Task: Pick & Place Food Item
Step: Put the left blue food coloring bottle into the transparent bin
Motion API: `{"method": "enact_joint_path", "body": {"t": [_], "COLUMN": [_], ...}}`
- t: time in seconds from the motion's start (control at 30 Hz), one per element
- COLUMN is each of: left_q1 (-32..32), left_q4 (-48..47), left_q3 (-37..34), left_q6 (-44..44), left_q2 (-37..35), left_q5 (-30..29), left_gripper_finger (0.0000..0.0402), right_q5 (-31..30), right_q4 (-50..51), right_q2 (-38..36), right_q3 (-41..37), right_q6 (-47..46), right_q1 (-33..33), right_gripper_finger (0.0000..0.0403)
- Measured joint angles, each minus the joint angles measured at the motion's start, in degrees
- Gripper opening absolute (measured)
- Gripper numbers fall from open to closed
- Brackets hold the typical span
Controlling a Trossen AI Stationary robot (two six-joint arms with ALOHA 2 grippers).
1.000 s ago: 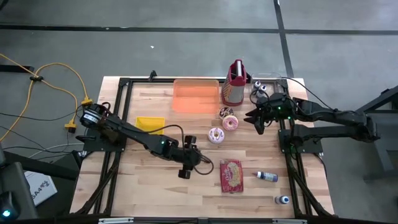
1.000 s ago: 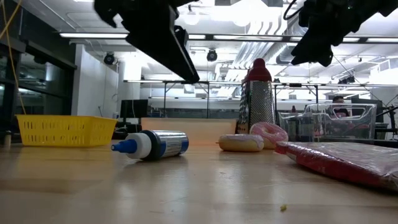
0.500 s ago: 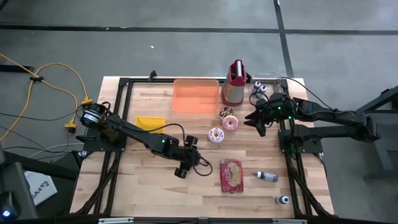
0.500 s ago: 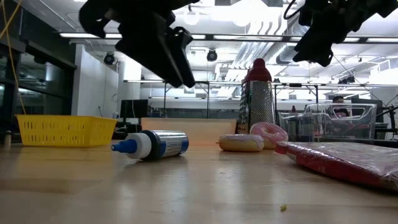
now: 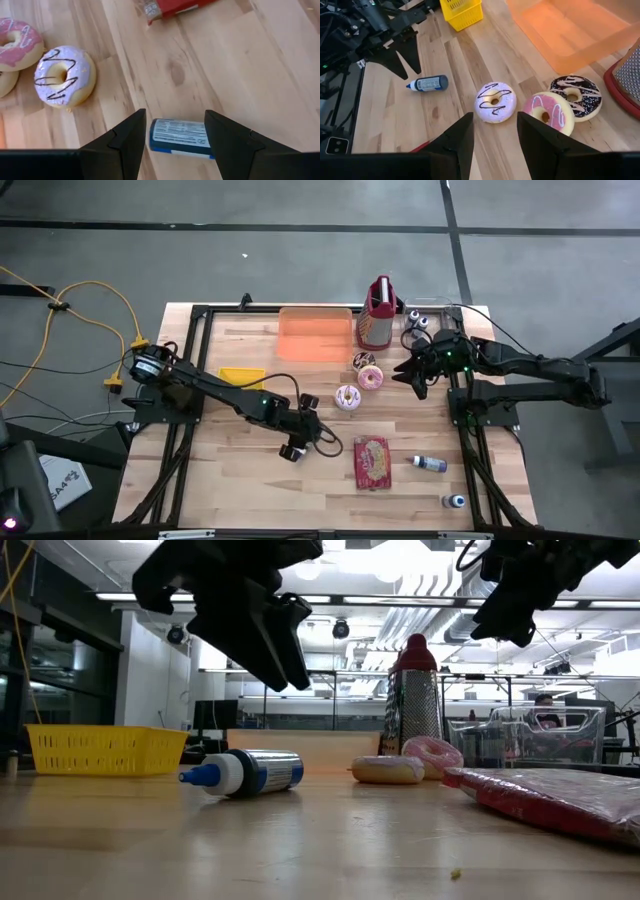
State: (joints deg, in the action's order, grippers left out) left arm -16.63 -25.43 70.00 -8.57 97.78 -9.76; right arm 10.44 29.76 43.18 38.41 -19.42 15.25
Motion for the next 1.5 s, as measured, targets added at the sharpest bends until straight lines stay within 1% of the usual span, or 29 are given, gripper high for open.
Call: {"method": "enact_joint_path", "body": {"t": [0.13, 0.23, 0.53, 0.63, 0.7, 0.8, 0.9, 1.07, 1.2, 1.27, 1.33, 1.5], "left_q1": [0.18, 0.09, 0.03, 0.29, 0.76, 1.72, 2.8, 4.08, 5.05, 5.28, 5.27, 5.21], "left_q4": [-0.17, -1.72, -8.23, -10.16, -10.5, -10.56, -10.45, -10.11, -8.26, -7.8, -5.02, -2.81], "left_q3": [0.0, 0.0, 0.0, 0.0, 0.0, 0.0, 0.0, 0.02, 0.11, 0.04, 0.05, 0.1], "left_q6": [-0.52, -5.77, -35.85, -44.96, -51.57, -61.55, -68.42, -76.12, -79.04, -79.12, -79.72, -84.24], "left_q2": [0.0, 0.0, 0.0, 0.0, 0.0, 0.0, 0.0, 0.45, 1.62, 2.36, 2.84, 3.7], "left_q5": [0.0, 0.9, 1.56, 3.6, 5.07, 5.42, 5.4, 5.87, 11.17, 12.41, 12.5, 12.68], "left_gripper_finger": [0.0193, 0.0193, 0.0193, 0.0193, 0.0193, 0.0193, 0.0193, 0.019, 0.0181, 0.0177, 0.0173, 0.0169], "right_q5": [0.0, 0.0, 0.0, 0.01, 0.01, 0.02, 0.01, 0.0, 0.0, 0.0, 0.0, 0.01], "right_q4": [0.0, 0.0, 0.0, -0.01, -0.01, 0.0, -0.01, -0.02, -0.03, -0.07, -0.18, -0.56], "right_q2": [0.0, 0.0, 0.0, 0.0, 0.0, 0.0, 0.0, 0.0, 0.02, 0.02, 0.05, 0.07], "right_q3": [0.0, 0.0, 0.0, 0.0, 0.0, 0.0, 0.0, 0.0, 0.0, 0.0, 0.0, -0.02], "right_q6": [0.0, 0.0, 0.02, 0.0, 0.02, 0.02, 0.02, 0.02, 0.02, 0.02, 0.02, 0.02], "right_q1": [0.0, 0.0, 0.0, 0.0, 0.0, 0.0, 0.0, 0.02, 0.02, 0.01, 0.02, 0.02], "right_gripper_finger": [0.0136, 0.0136, 0.0136, 0.0136, 0.0136, 0.0136, 0.0136, 0.0136, 0.0136, 0.0136, 0.0136, 0.0136]}}
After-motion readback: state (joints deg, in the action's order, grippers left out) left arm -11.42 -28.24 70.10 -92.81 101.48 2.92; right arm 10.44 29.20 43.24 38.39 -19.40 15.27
